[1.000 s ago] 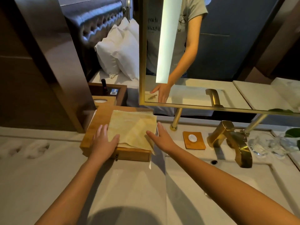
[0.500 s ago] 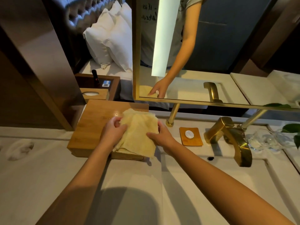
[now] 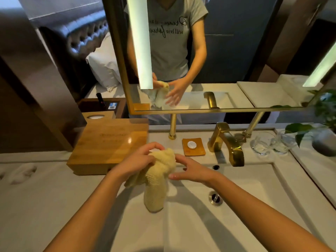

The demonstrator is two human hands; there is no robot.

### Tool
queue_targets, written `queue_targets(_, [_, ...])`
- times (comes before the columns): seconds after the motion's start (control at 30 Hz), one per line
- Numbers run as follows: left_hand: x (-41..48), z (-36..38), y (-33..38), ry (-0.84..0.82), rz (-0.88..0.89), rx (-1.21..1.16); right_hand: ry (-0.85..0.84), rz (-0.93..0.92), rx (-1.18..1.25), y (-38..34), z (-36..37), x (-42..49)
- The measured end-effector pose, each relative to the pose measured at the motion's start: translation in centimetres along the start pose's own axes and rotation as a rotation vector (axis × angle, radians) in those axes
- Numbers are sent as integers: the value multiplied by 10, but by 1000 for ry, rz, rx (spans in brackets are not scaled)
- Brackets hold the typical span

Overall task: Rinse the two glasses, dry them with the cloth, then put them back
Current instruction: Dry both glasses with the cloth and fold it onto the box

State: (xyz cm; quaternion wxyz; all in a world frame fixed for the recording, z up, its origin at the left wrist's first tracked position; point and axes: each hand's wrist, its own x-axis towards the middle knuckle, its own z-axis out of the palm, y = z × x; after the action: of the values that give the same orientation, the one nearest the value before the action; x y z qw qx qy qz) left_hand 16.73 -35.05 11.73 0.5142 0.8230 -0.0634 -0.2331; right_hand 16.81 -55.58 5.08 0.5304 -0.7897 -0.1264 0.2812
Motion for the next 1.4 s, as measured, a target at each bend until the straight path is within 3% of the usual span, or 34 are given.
queue_targets(0.1, [-2, 19, 16, -17, 13, 67, 11, -61, 28, -7, -4, -21])
queue_targets(0.23, [1, 55, 21, 115, 15, -50, 49, -87, 90, 1, -21, -50])
queue_targets(0.37, [9, 103, 5, 477, 96, -153, 123, -90, -4, 12, -45, -75])
queue_targets(0.43, [11, 126, 0, 615, 8, -415, 202, -111, -75, 20, -59, -84])
queue_targets(0.5, [9, 152, -2, 506, -155, -767, 291, -147, -136, 25, -71, -95])
queue_targets(0.57, [7, 180, 2, 270, -333, -1143, 337, -181, -200, 25, -77, -106])
queue_targets(0.67, [12, 215, 11, 73, -433, -1566, 216, -271, -478, 30, -75, -123])
queue_targets(0.73, [19, 227, 12, 101, -467, -1603, 90, -323, -768, 44, -70, -135])
queue_targets(0.8, [28, 236, 8, 144, -537, -1528, 25, -354, -853, 61, -69, -150])
queue_targets(0.93, [40, 256, 8, 25, -591, -1537, 15, -254, -752, 94, -82, -171])
queue_targets(1.07, [58, 277, 6, 69, -632, -1565, -7, -139, -647, 115, -104, -183])
queue_targets(1.13, [67, 282, 9, 110, -621, -1587, 82, -89, -479, 129, -117, -181])
queue_targets(1.3, [77, 282, 6, 109, -548, -1598, 816, 32, 104, 172, -161, -146])
queue_targets(1.4, [86, 278, 1, 134, -580, -1530, 1032, 204, 327, 187, -186, -110])
